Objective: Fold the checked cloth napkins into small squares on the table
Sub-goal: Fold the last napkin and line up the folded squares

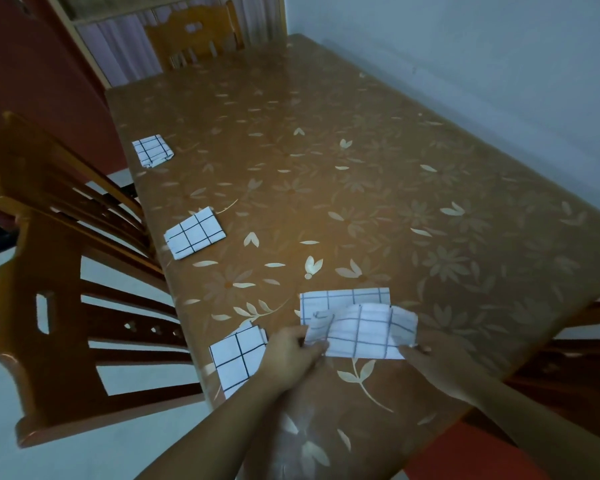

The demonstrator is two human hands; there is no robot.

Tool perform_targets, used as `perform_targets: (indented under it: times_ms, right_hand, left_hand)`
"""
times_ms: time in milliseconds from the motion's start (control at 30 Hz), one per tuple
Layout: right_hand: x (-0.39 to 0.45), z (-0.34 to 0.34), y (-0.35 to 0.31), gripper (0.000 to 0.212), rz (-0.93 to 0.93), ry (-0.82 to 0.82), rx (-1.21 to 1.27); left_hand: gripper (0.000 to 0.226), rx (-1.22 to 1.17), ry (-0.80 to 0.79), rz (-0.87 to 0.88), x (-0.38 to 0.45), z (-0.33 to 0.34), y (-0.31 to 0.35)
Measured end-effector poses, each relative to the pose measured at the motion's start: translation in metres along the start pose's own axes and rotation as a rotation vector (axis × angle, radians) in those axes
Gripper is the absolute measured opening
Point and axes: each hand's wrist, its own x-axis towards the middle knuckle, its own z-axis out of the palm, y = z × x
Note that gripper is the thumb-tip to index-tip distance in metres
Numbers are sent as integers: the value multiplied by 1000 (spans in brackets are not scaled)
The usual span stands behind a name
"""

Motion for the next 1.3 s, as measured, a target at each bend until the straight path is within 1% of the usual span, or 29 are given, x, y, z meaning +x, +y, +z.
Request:
perform_targets:
  times_ms: [100,200,300,400,500,667,767,833,900,967,1000,1067,1100,1133,1200,1300]
  right_hand:
    - [4,0,-1,21,116,-29,204]
    - [10,8,1,22,179,-39,208]
    - [18,15,2,21,227,-37,199]
    - [24,19,1,17,264,-14,206]
    - [28,19,-1,20,277,-10,193]
    - [30,18,-4,24,291,-17,130]
    - [32,18,-7,26,298,-23,95]
    - [34,19,-8,27,300,-22,68]
    - [36,20,-9,28,283,18,30]
    - [37,20,-9,29,263,84,17]
    - [38,21,-8,30,250,106,13]
    - [40,22,-7,34,232,127,-2]
    - [42,23,-5,35,226,127,-5]
    - [43,24,-2,36,220,128,-1]
    - [45,27,2,35,211,134,-1]
    - [47,31,9,36,192,150,-4]
  left_hand:
    - [18,-64,18,-51,4,0,-1]
    - [32,-45,70,-100,11,-1,-3]
    - [38,15,98,-151,16,-2,-3]
    - [37,56,92,-179,22,-3,-2]
    - [34,113,81,-205,27,-4,-1]
    - [45,223,67,-240,32,-4,-2]
    - [41,261,52,-241,35,-4,-1]
    - [34,332,41,-230,37,-4,2]
    - [28,438,52,-200,36,-4,7]
    - [30,593,86,-111,34,-2,8]
    - [32,687,112,-20,33,1,9]
    - [33,814,131,225,31,12,11]
    - [35,842,103,329,31,18,12]
    - [40,853,58,395,32,24,12]
    - [54,887,-34,400,38,31,8]
    - [69,963,-92,300,42,39,-3]
